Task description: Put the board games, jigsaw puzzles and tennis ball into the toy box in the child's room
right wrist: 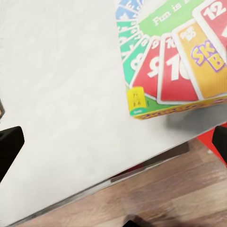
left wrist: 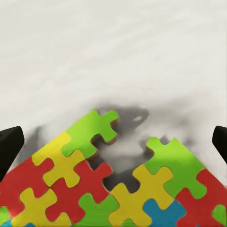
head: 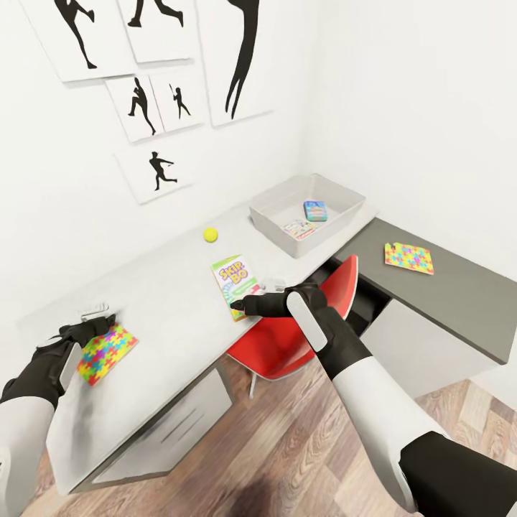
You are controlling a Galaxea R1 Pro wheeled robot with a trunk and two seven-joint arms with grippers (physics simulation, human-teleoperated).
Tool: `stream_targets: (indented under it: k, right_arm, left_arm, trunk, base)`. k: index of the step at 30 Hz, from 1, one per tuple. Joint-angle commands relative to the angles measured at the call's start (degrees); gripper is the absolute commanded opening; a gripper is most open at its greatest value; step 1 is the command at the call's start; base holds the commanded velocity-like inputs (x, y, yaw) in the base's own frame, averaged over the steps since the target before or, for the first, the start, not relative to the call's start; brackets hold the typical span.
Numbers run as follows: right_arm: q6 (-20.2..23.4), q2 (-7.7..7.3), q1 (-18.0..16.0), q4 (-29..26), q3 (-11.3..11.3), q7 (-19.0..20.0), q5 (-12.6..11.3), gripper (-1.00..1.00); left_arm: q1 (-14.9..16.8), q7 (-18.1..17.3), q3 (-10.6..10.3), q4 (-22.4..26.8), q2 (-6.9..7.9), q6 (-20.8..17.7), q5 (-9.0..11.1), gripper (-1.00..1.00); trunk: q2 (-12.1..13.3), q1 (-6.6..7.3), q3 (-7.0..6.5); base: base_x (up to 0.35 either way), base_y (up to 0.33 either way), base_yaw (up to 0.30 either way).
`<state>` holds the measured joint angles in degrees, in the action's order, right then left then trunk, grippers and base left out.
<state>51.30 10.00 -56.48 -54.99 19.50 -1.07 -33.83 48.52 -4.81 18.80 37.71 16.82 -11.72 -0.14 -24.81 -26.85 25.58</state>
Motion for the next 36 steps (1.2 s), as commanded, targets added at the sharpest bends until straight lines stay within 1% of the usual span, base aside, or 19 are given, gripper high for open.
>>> stream_targets:
  k: [1, 23, 36]
  right_arm:
    - [0.21, 0.00, -0.04, -0.05, 0.02, -0.11, -0.09, 1.00]
    - [0.21, 0.00, -0.03, -0.12, 0.06, -0.16, -0.09, 1.00]
    - [0.21, 0.00, -0.03, -0.15, 0.03, -0.16, -0.05, 1.00]
  left_arm:
    - [0.03, -0.39, 0.26, 0.08, -0.03, -0.36, -0.02, 1.00]
    - [0.01, -0.37, 0.28, 0.08, -0.03, -0.32, -0.04, 1.00]
    - [0.02, -0.37, 0.28, 0.08, -0.03, -0.32, -0.04, 1.00]
  trunk:
    - [-0.10, -0.02, 0.09]
    - [-0.10, -0.02, 0.09]
    - [-0.10, -0.02, 0.09]
  base:
    - [-0.044, 0.057, 0.000]
    - [-0.006, 0.003, 0.000]
    - [-0.065, -0.028, 0.000]
